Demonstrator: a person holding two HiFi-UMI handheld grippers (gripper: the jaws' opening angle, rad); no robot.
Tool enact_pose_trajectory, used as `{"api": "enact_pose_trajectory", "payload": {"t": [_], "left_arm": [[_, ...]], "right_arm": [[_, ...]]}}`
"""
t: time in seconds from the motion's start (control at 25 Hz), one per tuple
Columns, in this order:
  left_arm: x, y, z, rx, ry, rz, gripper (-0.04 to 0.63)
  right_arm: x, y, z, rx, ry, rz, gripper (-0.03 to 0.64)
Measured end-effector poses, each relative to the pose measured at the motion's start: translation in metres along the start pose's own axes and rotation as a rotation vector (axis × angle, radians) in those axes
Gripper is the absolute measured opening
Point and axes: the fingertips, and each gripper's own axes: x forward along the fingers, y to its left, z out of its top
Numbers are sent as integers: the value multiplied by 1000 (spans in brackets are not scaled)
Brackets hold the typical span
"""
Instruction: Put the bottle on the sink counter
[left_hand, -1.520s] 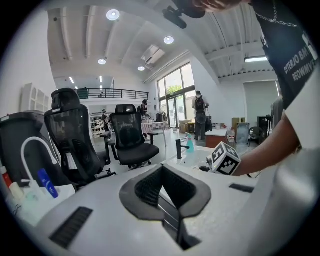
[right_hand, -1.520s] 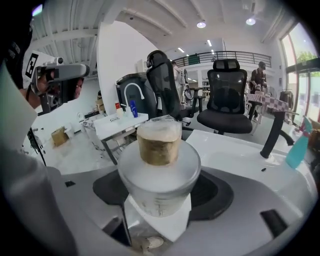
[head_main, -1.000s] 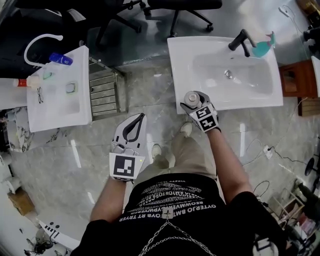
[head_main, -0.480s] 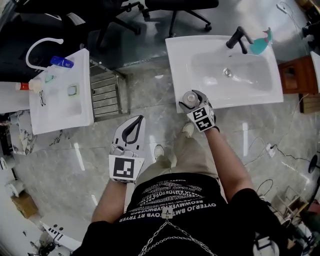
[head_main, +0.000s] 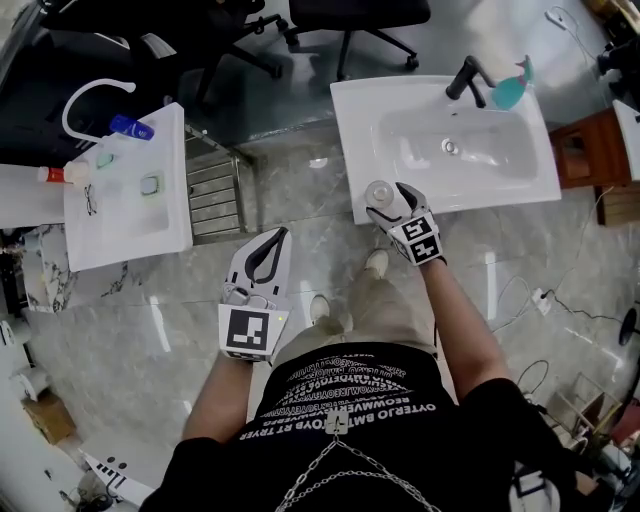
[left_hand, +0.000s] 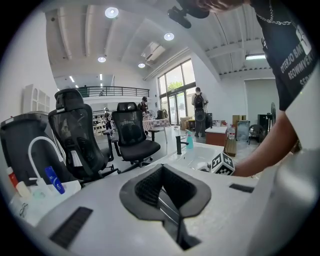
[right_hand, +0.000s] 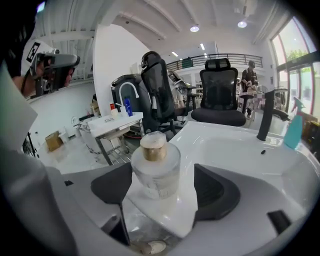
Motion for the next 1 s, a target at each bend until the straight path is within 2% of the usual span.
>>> {"api": "enact_pose_trajectory", "payload": {"t": [0.2, 0.24, 0.28, 0.36, 0.4, 0.68, 0.8, 1.0], "left_arm": [[-15, 5, 13, -6, -32, 1, 6], [-18, 5, 16, -3, -42, 1, 5], [-22, 6, 21, 0, -54, 0, 6], [-28, 5, 31, 2, -81, -4, 5], [-32, 4, 37, 3, -97, -8, 5], [-80, -6, 76, 13, -213, -49, 5], [-103, -9, 90, 25, -254, -61, 5], [-141, -14, 91, 50, -276, -81, 5]], "right_arm": [[-66, -7, 21, 104, -118, -56, 362], [-83, -9, 28, 103, -147, -90, 307], [-101, -11, 37, 98, -178, -134, 196], [-138, -14, 58, 89, -242, -224, 38], [-155, -12, 69, 88, -269, -253, -3], [-254, 47, 138, 24, -383, -355, -3], [-285, 76, 153, 11, -399, -395, -3], [-321, 123, 166, -7, -429, -443, -3]]}}
